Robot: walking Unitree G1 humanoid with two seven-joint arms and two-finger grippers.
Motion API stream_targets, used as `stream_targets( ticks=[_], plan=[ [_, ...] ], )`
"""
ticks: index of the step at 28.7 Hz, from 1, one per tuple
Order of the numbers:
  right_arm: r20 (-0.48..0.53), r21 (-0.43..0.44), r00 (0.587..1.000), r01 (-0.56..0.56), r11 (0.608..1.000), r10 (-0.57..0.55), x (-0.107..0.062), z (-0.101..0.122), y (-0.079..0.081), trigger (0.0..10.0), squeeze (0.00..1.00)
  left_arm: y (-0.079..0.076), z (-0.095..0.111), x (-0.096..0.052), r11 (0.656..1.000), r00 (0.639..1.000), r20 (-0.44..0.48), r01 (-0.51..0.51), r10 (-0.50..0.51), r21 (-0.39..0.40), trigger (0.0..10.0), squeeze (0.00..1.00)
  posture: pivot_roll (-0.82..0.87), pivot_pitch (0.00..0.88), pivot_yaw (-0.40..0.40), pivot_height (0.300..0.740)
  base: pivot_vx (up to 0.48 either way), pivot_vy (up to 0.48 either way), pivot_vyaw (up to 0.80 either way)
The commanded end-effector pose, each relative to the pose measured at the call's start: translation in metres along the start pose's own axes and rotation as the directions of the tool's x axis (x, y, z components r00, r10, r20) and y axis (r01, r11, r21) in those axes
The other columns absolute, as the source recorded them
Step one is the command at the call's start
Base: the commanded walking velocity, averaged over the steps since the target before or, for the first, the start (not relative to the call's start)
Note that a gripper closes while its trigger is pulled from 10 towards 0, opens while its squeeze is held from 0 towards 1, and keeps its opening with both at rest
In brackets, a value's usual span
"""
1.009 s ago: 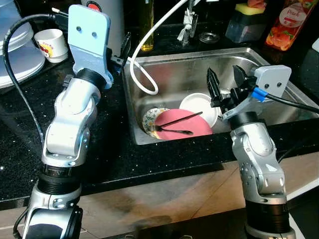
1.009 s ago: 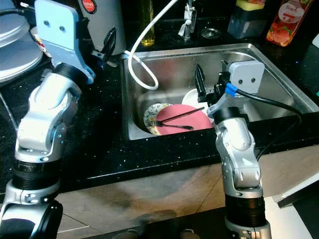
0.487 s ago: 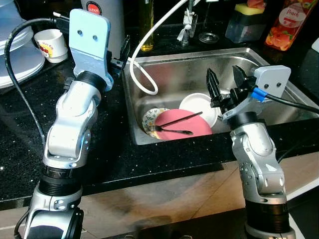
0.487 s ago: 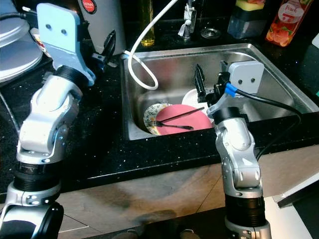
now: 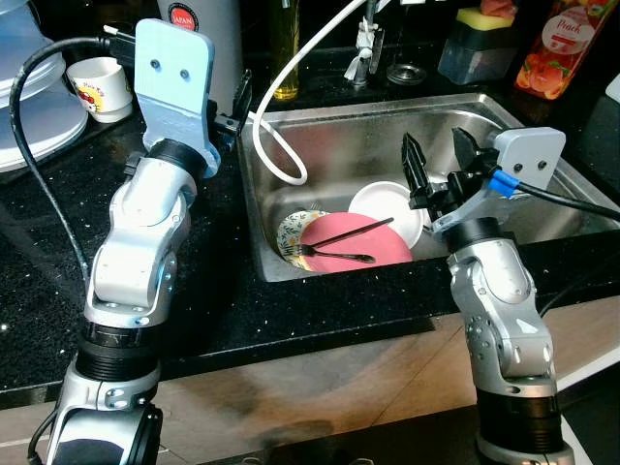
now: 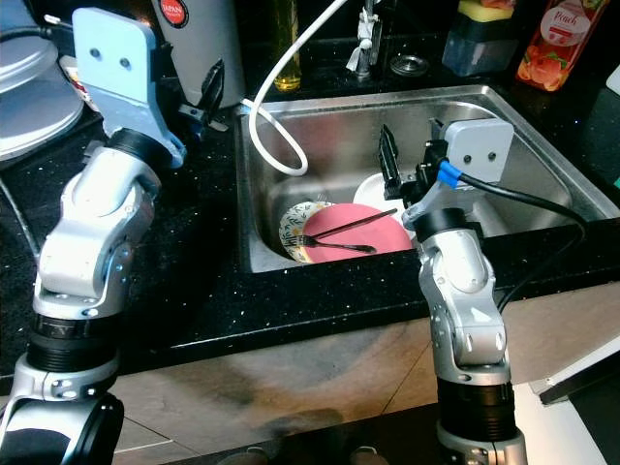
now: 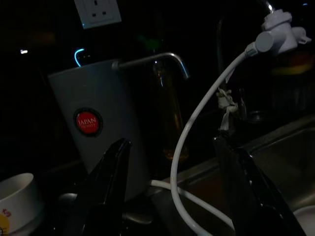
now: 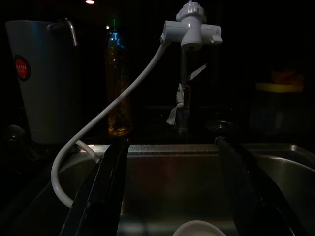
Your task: Kitchen organization
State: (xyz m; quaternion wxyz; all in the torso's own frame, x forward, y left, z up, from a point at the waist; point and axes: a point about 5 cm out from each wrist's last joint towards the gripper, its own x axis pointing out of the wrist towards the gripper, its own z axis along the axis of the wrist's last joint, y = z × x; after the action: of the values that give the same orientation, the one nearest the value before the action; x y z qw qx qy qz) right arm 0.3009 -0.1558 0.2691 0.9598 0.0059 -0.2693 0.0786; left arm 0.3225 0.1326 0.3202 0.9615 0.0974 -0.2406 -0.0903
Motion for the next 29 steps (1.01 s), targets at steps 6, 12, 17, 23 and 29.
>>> stream_targets(
  ticks=[6,12,17,23,29],
  plan=[
    [-0.012,0.01,1.0,0.007,1.0,-0.007,-0.001,-0.005,-0.001,10.0,0.0,-0.001,-0.012,-0.003,1.0,0.999,-0.043,-0.011,0.01,-0.017,10.0,0.0,0.1,0.091,0.031,0.74,0.0,0.0,0.0],
    [-0.013,0.018,1.0,0.009,1.0,-0.009,0.0,-0.005,-0.001,10.0,0.0,-0.002,-0.016,-0.004,0.999,0.998,-0.055,-0.014,0.011,-0.039,10.0,0.0,0.1,0.09,0.031,0.74,0.0,0.0,0.0],
    [-0.013,0.021,1.0,0.009,1.0,-0.009,-0.001,-0.006,0.0,10.0,0.0,-0.001,-0.02,-0.004,0.999,0.998,-0.065,-0.015,0.013,-0.041,10.0,0.0,0.1,0.085,0.032,0.74,0.0,0.0,0.0],
    [-0.012,0.02,1.0,0.004,1.0,-0.004,-0.001,-0.005,0.0,10.0,0.0,-0.002,-0.02,-0.005,0.999,0.998,-0.061,-0.014,0.012,-0.041,10.0,0.0,0.1,0.084,0.03,0.74,0.0,0.0,0.0],
    [-0.012,0.02,1.0,0.001,1.0,-0.001,-0.001,-0.005,0.001,10.0,0.0,-0.003,-0.021,-0.006,0.999,0.998,-0.066,-0.01,0.008,-0.038,10.0,0.0,0.1,0.085,0.031,0.74,-0.191,0.0,0.0]
  ],
)
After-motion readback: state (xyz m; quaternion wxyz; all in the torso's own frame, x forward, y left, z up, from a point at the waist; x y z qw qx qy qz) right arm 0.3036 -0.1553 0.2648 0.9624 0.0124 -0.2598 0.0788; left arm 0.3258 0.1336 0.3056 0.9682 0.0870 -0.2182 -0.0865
